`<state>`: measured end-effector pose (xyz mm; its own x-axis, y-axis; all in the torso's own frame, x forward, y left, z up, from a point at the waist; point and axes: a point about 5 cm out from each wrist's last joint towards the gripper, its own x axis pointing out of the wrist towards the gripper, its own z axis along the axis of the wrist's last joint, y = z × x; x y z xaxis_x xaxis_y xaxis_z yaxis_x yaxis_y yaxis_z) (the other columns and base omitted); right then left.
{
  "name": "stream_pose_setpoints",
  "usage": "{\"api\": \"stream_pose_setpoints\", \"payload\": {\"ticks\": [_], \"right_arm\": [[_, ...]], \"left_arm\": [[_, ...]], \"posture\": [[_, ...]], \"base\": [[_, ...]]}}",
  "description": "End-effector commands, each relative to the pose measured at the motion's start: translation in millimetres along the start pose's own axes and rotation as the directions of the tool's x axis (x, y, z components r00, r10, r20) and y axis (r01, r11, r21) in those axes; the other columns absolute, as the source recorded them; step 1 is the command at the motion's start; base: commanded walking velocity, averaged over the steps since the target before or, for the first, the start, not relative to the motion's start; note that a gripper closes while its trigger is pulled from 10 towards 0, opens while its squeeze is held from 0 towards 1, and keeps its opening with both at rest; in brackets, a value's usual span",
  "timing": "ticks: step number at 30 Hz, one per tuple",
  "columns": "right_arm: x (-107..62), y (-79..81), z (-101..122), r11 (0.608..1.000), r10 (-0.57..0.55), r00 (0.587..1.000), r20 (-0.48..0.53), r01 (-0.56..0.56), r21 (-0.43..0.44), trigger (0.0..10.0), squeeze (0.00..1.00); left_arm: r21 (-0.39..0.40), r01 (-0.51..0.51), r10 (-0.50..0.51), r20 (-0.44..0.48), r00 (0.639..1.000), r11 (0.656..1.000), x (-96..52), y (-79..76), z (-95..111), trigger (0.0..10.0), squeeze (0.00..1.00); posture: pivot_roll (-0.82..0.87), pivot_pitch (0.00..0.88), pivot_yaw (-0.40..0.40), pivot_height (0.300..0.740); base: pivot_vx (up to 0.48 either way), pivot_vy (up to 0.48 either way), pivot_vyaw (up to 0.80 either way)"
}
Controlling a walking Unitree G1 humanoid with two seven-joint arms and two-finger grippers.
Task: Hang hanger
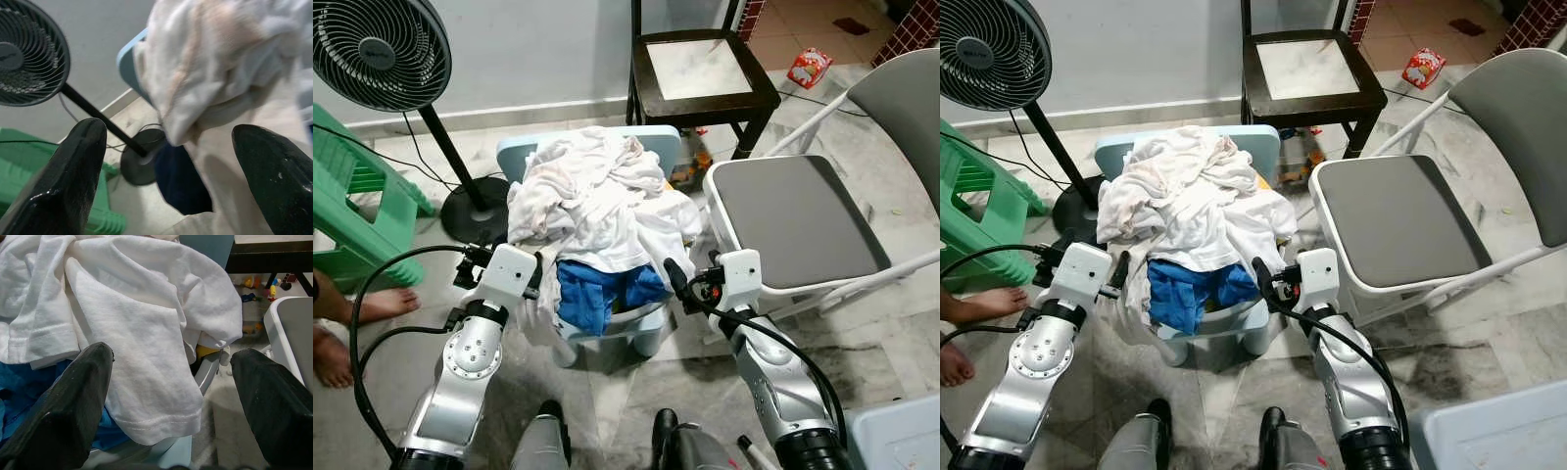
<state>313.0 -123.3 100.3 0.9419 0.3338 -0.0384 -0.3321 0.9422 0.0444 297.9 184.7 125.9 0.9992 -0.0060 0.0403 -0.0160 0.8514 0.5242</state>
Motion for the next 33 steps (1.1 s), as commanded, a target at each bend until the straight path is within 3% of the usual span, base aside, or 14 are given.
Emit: {"api": "stream_pose_setpoints", "payload": {"ticks": [1, 16, 25, 33], "right_arm": [[-4.4, -3.2, -7.8, 1.0, -0.016, 0.999, -0.028, 0.016, 0.009, 10.0, 0.0], [-4.7, -1.7, -7.7, 1.0, -0.015, 1.0, -0.026, 0.015, 0.011, 10.0, 0.0], [-5.5, -1.9, -8.0, 1.0, -0.022, 0.999, -0.026, 0.022, 0.011, 10.0, 0.0], [-5.0, -1.0, -8.1, 1.0, -0.022, 0.999, -0.025, 0.022, 0.014, 10.0, 0.0]], "left_arm": [[0.021, -0.011, 0.011, -0.008, 1.0, 1.0, -0.3, 0.7, -4.9, 10.0, 0.0], [0.05, -0.065, 0.064, 0.025, 0.998, 0.997, 20.6, 10.1, -2.3, 10.0, 0.0], [0.03, -0.04, 0.037, 0.076, 0.996, 0.999, 26.4, -3.3, 8.7, 10.0, 0.0], [0.006, 0.015, -0.016, 0.113, 0.993, 1.0, 22.0, -18.4, 17.7, 10.0, 0.0]], "posture": [[0.23, 0.327, -0.033, 0.74], [0.23, 0.328, -0.032, 0.74], [0.22, 0.329, -0.026, 0.74], [0.23, 0.329, -0.022, 0.74]], "base": [[0.0, 0.0, 0.0], [0.0, 0.0, 0.0], [0.0, 0.0, 0.0], [0.0, 0.0, 0.0]]}}
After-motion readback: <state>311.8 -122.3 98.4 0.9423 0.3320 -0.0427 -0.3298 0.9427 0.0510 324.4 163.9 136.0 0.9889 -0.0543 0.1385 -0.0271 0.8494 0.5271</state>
